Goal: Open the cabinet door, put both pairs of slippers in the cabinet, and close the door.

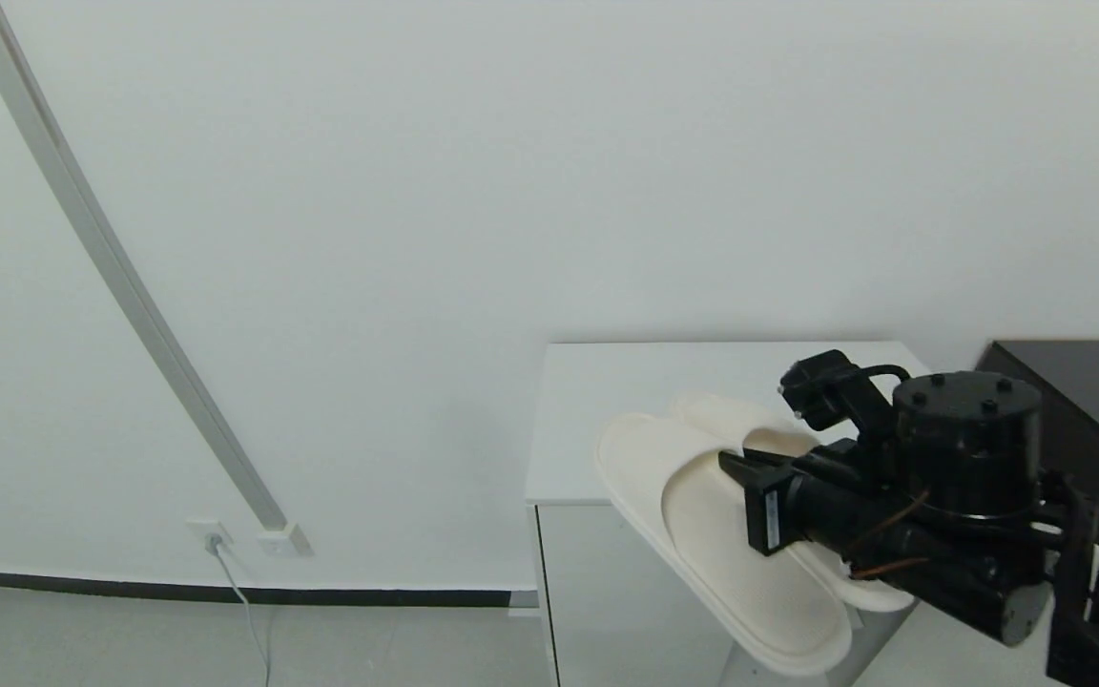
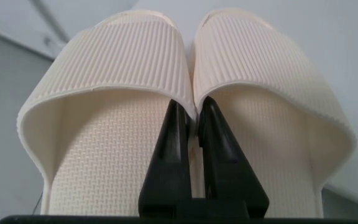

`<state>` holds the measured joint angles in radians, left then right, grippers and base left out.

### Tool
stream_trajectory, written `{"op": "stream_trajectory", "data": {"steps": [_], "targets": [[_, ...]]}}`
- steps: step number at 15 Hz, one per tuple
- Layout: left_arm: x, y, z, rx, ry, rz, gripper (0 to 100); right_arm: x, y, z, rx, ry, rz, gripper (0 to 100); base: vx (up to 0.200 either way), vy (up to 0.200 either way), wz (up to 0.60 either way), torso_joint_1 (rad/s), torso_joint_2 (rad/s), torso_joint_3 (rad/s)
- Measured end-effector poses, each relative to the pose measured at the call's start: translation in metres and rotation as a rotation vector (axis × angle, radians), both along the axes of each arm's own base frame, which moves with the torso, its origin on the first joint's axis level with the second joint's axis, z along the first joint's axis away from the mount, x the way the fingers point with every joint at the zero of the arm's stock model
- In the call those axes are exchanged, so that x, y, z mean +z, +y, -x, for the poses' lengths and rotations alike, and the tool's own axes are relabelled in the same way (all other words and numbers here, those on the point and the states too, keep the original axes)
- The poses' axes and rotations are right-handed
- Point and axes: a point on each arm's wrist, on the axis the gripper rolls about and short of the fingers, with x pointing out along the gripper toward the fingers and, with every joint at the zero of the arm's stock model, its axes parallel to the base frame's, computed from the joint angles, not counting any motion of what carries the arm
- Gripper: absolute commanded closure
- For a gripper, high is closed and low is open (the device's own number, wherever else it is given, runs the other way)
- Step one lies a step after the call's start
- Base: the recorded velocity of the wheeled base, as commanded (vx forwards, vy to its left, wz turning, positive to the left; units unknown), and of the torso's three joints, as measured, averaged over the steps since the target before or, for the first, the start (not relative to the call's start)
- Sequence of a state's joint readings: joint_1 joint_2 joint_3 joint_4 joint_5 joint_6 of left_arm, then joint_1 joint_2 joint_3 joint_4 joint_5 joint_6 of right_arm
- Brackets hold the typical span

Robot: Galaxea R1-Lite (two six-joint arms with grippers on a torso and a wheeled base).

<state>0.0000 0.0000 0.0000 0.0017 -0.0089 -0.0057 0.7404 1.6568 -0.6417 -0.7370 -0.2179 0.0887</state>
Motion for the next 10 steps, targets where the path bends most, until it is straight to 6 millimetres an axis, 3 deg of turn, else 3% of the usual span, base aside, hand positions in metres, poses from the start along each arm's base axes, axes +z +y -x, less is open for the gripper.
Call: {"op": "stream_trajectory", "data": {"steps": [2, 7, 10], "targets": [[0.0, 0.0, 0.0, 0.0, -0.001, 0.004, 100, 0.004, -0.004, 0.015, 0.026, -0.004, -0.011, 100, 0.0, 0.0, 0.0, 0.0, 0.0, 0.0], [0.0, 0.0, 0.0, 0.0, -0.001, 0.005, 100, 0.006, -0.007, 0.024, 0.039, -0.009, -0.021, 100, 0.0, 0.0, 0.0, 0.0, 0.0, 0.0], [0.0, 0.0, 0.0, 0.0, -0.002, 0.006, 100, 0.007, -0.007, 0.025, 0.04, -0.011, -0.022, 100, -0.2, 0.0, 0.0, 0.007, 0.0, 0.002]]}}
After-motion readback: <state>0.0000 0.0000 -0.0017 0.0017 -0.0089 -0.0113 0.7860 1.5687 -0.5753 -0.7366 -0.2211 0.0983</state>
